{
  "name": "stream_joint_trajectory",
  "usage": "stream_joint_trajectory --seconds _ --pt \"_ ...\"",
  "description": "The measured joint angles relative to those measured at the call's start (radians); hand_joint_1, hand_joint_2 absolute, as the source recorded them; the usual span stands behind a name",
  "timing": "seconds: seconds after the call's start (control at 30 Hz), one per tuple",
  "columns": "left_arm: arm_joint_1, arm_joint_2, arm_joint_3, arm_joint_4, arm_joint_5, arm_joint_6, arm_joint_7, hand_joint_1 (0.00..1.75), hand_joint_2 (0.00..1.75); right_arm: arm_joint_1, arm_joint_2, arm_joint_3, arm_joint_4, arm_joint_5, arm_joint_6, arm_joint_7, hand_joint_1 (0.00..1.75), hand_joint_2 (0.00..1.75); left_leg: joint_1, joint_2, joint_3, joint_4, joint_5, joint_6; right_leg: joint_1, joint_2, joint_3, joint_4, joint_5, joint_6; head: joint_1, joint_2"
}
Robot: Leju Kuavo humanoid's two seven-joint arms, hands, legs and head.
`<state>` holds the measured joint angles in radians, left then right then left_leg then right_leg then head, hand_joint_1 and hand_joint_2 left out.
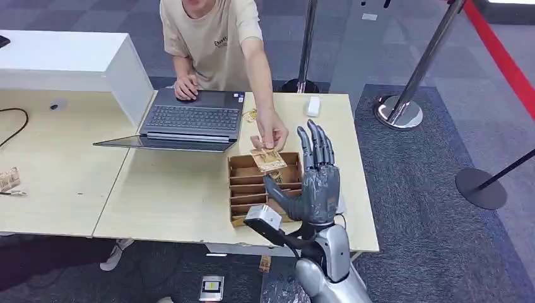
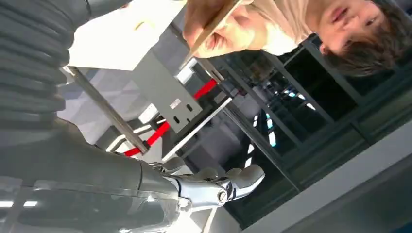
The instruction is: Pass the card to the sensor for recognition and then transmit it.
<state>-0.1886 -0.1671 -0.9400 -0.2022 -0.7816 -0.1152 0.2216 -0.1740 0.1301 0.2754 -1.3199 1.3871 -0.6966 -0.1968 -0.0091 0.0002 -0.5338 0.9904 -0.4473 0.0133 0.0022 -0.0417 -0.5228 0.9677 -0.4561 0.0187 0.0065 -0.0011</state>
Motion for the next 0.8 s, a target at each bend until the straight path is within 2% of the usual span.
stream_joint_trajectory --seconds 0.1,0.13,0.17,0.8 --pt "-0.005 -0.005 -0.001 0.0 -0.004 -0.005 0.006 0.0 0.0 0.0 -0.004 0.001 0.001 -0.002 0.0 0.002 0.0 1.75 0.0 0.0 0.0 0.0 0.0 0.0 0.0 0.0 0.0 0.0 0.0 0.0 0.0 0.0" --pt "-0.006 -0.006 -0.001 0.0 -0.005 -0.006 0.006 0.0 0.0 0.0 -0.005 0.002 0.001 -0.004 0.0 0.002 0.31 1.75 0.0 0.0 0.0 0.0 0.0 0.0 0.0 0.0 0.0 0.0 0.0 0.0 0.0 0.0" --pt "-0.007 -0.006 -0.001 0.0 -0.006 -0.007 0.008 0.0 0.0 0.0 -0.006 0.003 0.002 -0.009 0.0 0.002 1.75 1.75 0.0 0.0 0.0 0.0 0.0 0.0 0.0 0.0 0.0 0.0 0.0 0.0 0.0 0.0" --pt "-0.012 -0.01 -0.002 0.0 -0.016 -0.011 0.016 0.0 0.0 0.005 -0.009 0.001 0.015 -0.068 0.0 -0.06 1.75 1.75 0.0 0.0 0.0 0.0 0.0 0.0 0.0 0.0 0.0 0.0 0.0 0.0 0.0 0.0"
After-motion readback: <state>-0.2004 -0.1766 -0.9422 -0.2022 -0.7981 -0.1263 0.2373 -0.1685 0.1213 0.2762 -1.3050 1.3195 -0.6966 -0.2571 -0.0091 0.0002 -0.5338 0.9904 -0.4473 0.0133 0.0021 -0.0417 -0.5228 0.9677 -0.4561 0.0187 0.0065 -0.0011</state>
